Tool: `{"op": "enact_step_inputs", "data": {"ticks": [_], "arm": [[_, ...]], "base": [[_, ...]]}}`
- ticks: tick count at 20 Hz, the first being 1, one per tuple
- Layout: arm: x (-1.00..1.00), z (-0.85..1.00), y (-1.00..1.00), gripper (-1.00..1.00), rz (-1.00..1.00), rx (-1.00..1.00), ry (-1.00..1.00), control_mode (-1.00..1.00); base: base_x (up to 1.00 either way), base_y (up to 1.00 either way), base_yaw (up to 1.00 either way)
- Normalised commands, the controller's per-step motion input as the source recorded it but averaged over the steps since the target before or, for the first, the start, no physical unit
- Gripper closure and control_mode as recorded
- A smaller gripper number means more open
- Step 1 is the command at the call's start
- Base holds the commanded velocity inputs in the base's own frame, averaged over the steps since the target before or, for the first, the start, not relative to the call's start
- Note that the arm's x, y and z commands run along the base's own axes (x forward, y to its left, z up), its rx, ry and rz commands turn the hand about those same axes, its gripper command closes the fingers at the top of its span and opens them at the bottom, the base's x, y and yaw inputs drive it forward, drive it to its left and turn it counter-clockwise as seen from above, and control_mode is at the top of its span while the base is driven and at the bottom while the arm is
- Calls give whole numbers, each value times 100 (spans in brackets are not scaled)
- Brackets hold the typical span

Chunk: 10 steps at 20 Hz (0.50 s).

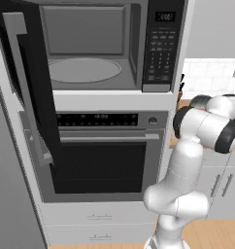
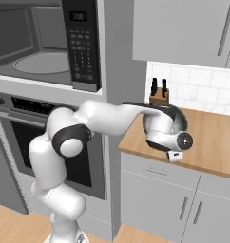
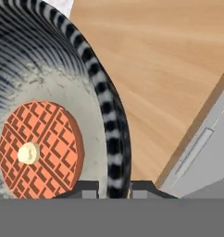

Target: Open the microwave, place the bowl with waffle inside the microwave, then close the microwave door and turn it on.

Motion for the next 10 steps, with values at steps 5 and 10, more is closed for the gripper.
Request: {"op": "enact_step_inputs", "data": {"ticks": [5,10], "arm": [[-100,23,72,100,0,-17,0,-100],[-100,66,48,100,0,0,0,-100]], "base": [[0,0,0],[0,0,0]]}}
